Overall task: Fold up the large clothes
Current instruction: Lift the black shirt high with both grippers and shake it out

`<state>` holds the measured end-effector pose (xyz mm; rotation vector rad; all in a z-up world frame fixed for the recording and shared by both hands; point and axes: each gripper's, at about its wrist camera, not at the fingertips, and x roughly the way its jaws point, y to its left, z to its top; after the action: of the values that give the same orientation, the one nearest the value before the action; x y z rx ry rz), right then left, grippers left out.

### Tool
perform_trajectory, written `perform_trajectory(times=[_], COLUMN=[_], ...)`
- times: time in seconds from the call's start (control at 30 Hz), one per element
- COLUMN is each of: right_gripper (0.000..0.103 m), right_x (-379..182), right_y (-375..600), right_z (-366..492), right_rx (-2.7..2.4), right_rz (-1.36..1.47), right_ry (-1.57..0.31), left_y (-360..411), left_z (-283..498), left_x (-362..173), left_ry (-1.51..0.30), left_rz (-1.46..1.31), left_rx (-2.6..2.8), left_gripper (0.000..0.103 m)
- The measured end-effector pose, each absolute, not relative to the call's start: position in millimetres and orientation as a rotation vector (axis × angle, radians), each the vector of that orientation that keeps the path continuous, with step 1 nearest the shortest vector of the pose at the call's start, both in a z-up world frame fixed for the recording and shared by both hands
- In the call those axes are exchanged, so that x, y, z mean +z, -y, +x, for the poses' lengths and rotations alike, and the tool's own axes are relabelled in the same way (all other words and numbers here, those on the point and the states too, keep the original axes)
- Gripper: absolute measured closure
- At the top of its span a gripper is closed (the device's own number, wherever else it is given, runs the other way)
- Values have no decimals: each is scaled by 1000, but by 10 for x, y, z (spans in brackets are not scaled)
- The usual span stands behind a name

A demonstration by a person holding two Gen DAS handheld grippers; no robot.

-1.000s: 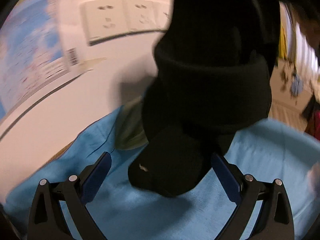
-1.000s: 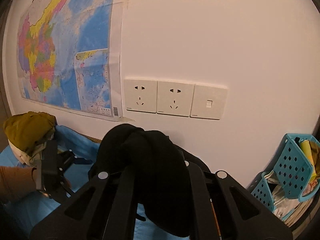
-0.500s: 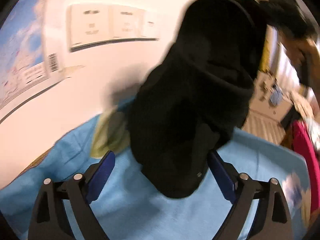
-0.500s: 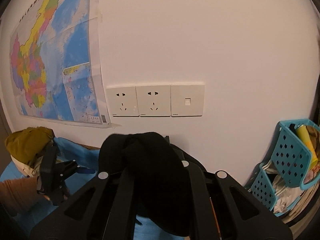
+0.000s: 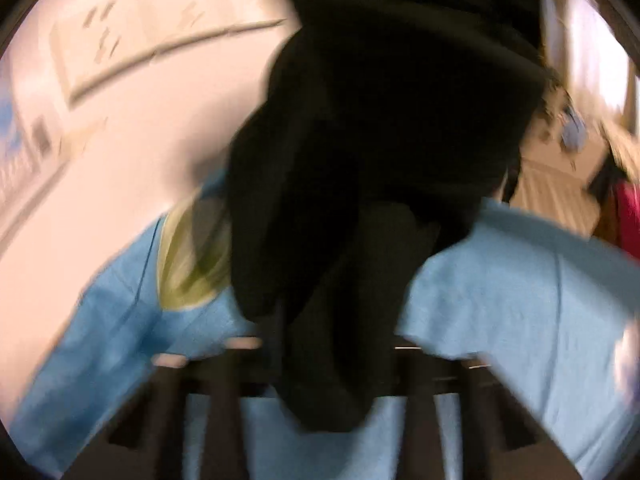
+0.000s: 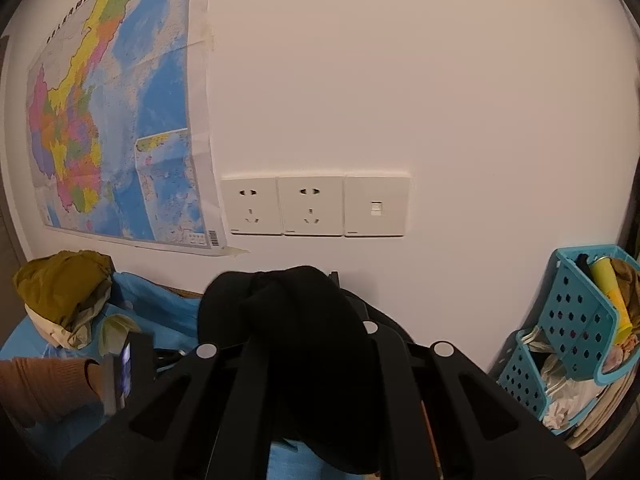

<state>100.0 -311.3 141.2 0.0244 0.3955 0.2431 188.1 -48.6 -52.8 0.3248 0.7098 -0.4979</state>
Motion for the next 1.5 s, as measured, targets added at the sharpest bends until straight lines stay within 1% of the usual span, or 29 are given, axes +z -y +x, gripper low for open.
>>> perform_trajectory(times=[0.03, 0.07, 0.13, 0.17, 0.33, 0.37, 0.43, 0.53, 0.63, 0.7, 0.83, 0.93, 1.0, 1.13, 1.2, 1.27, 1.37, 1.5], right_gripper=[99, 100, 100, 101, 101, 101, 101, 101, 101, 101, 101, 101, 101, 101, 101, 101, 101, 101], right_x=[1417, 1444, 1547, 1615, 2379, 2501, 2849, 3264, 3564, 3669, 3750, 3730, 3691, 3590, 3559, 3487, 3285, 2751], right_y=[3147, 3222, 3346, 3390, 3558, 3561, 3566, 3583, 3598, 3554, 3402, 3269, 3133, 2892, 2796, 2680, 2473, 2103], right_z=[992, 982, 979, 960, 686, 613, 366, -29, -488, -788, -1287, -1542, -1689, -1880, -1845, -1702, -1348, -501], right_rx=[230, 200, 163, 147, 69, 58, 36, 6, 9, 34, 119, 233, 310, 478, 547, 602, 690, 754], right_rz=[21, 25, 25, 19, -35, -52, -91, -132, -143, -161, -166, -139, -143, -131, -106, -83, -58, -9], right_ry=[-392, -386, -376, -362, -235, -209, -138, -44, 38, 87, 133, 145, 148, 147, 125, 92, 26, -167], left_y=[399, 357, 247, 226, 260, 303, 360, 331, 133, 2, -223, -293, -386, -534, -469, -418, -540, -1002], left_z=[1986, 2074, 2208, 2248, 2373, 2349, 2264, 1973, 1450, 1028, 103, -516, -883, -1592, -1874, -1904, -1822, -1127], left_x=[-447, -362, -51, 183, 1133, 1336, 1669, 2165, 2694, 2960, 3350, 3505, 3517, 3462, 3460, 3402, 3186, 2622], left_ry=[-714, -702, -643, -579, -432, -393, -333, -202, -51, 38, 159, 200, 212, 196, 170, 141, 28, -219], left_rz=[252, 187, 106, 98, 33, 40, 42, 25, -18, -26, 3, 56, 99, 133, 162, 233, 244, 182], left_rx=[-480, -464, -416, -383, -359, -350, -346, -340, -333, -318, -236, -137, -60, 36, 97, 179, 236, 270], left_gripper=[91, 92, 93, 93, 95, 98, 98, 99, 99, 99, 99, 99, 99, 99, 99, 99, 99, 99])
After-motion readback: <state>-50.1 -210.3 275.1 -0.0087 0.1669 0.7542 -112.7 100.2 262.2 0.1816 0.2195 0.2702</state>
